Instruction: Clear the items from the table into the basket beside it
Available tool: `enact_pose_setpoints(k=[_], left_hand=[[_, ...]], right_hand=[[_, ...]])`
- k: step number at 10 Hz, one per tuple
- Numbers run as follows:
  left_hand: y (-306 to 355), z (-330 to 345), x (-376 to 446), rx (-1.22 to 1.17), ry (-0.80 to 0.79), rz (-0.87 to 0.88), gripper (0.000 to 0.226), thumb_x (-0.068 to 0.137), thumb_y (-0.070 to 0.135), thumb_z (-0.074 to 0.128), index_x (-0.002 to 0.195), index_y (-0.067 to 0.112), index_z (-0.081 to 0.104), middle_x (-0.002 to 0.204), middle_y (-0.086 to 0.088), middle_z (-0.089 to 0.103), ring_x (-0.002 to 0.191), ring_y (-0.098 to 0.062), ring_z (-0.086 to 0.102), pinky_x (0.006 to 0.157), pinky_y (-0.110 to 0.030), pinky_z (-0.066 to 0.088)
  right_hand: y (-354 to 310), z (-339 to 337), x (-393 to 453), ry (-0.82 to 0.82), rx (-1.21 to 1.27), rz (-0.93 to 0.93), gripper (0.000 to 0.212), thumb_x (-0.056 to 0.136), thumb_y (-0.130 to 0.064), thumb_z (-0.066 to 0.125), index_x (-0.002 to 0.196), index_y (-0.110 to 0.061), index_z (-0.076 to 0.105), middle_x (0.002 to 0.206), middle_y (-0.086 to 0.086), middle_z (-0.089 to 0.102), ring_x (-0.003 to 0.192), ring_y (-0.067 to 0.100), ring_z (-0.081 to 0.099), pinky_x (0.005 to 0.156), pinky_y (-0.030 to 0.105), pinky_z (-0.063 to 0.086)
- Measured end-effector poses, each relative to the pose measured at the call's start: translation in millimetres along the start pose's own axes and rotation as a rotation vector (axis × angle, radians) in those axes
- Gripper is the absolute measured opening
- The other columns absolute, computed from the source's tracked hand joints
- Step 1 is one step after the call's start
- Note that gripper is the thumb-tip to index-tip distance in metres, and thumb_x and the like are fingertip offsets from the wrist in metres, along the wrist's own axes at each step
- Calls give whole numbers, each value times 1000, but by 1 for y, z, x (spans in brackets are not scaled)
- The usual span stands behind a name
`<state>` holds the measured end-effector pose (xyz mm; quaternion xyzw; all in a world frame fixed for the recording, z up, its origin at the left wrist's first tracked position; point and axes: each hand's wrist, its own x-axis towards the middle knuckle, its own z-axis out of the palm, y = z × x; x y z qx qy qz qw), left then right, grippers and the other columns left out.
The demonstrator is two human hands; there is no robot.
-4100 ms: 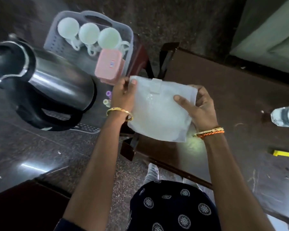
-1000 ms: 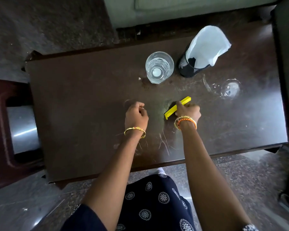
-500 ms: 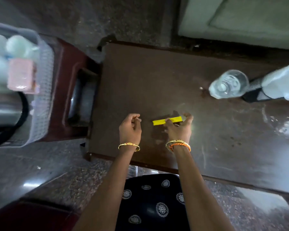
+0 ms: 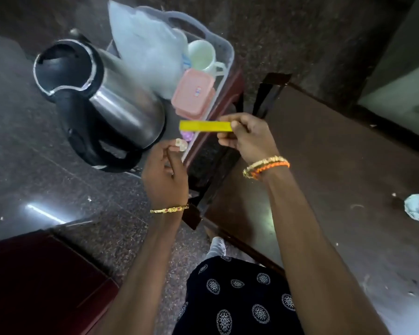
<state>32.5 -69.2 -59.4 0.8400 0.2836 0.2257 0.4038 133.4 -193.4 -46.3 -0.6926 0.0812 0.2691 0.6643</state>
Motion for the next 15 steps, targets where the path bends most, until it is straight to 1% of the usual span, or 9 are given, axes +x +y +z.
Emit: enact_pose_setpoints(k=[1, 2, 3, 5, 8, 10, 12, 13, 15], left_hand=[[-15, -20, 10, 232, 91, 105, 17, 86, 4, 49, 95, 1, 64, 88, -16, 69, 85, -27, 57, 78, -37, 46], [-21, -25, 12, 273, 80, 113, 17, 83, 0, 51, 94, 0, 65, 89, -18, 68, 86, -32, 59, 78, -39, 48], [-27, -21, 13, 240, 22, 56, 21, 81, -6, 49, 95, -4, 64, 92, -20, 68, 88, -37, 62, 80, -40, 49], [-36, -6, 21, 270, -66, -103, 29, 78, -5, 47, 103, -6, 61, 102, -27, 63, 97, -43, 58, 84, -43, 41], [-42, -3, 26, 298, -114, -129, 24, 80, -2, 48, 99, -5, 62, 101, -26, 63, 97, -41, 58, 81, -46, 45], [-45, -4, 26, 300, -140, -124, 26, 79, -2, 46, 99, -5, 62, 102, -26, 62, 96, -41, 58, 78, -48, 49], [-46, -2, 27, 298, -146, -148, 27, 81, -1, 46, 102, -5, 62, 105, -25, 63, 99, -41, 58, 82, -49, 48], [-44, -2, 26, 263, -152, -132, 23, 82, -3, 47, 100, -6, 61, 101, -27, 63, 94, -41, 59, 80, -45, 48], [-21, -4, 4, 201, -96, 125, 18, 87, 4, 50, 97, -1, 63, 91, -17, 68, 84, -33, 62, 77, -39, 48]], right_hand=[[-12, 40, 20, -50, -257, -57, 27, 96, 1, 38, 101, -1, 63, 86, 12, 61, 76, 18, 60, 76, 25, 54], [-16, 61, 31, -126, -633, -210, 24, 89, 1, 47, 97, -6, 68, 95, 9, 65, 90, 23, 57, 74, 20, 40], [-19, 76, 41, -261, -877, -325, 27, 83, 3, 50, 96, -9, 70, 98, 15, 69, 104, 35, 50, 88, 35, 43], [-14, 109, 48, -386, -1194, -507, 24, 81, -7, 52, 93, -22, 67, 103, -2, 66, 108, 30, 39, 79, 34, 25], [-4, 116, 52, -349, -1502, -654, 20, 88, -12, 45, 98, -16, 62, 109, 1, 66, 119, 27, 38, 91, 41, 26], [13, 108, 48, -174, -1380, -706, 24, 89, -13, 40, 97, -16, 62, 100, -2, 67, 111, 23, 45, 86, 37, 21], [23, 101, 37, 90, -1108, -717, 17, 82, -6, 50, 89, -7, 66, 89, 7, 69, 94, 32, 55, 79, 36, 25], [31, 98, 22, 215, -972, -724, 16, 74, -2, 60, 88, -3, 68, 91, 10, 71, 87, 34, 60, 74, 38, 39], [61, 80, -15, 425, -694, -656, 18, 84, -10, 51, 91, -4, 67, 95, 12, 69, 85, 32, 61, 73, 38, 47]])
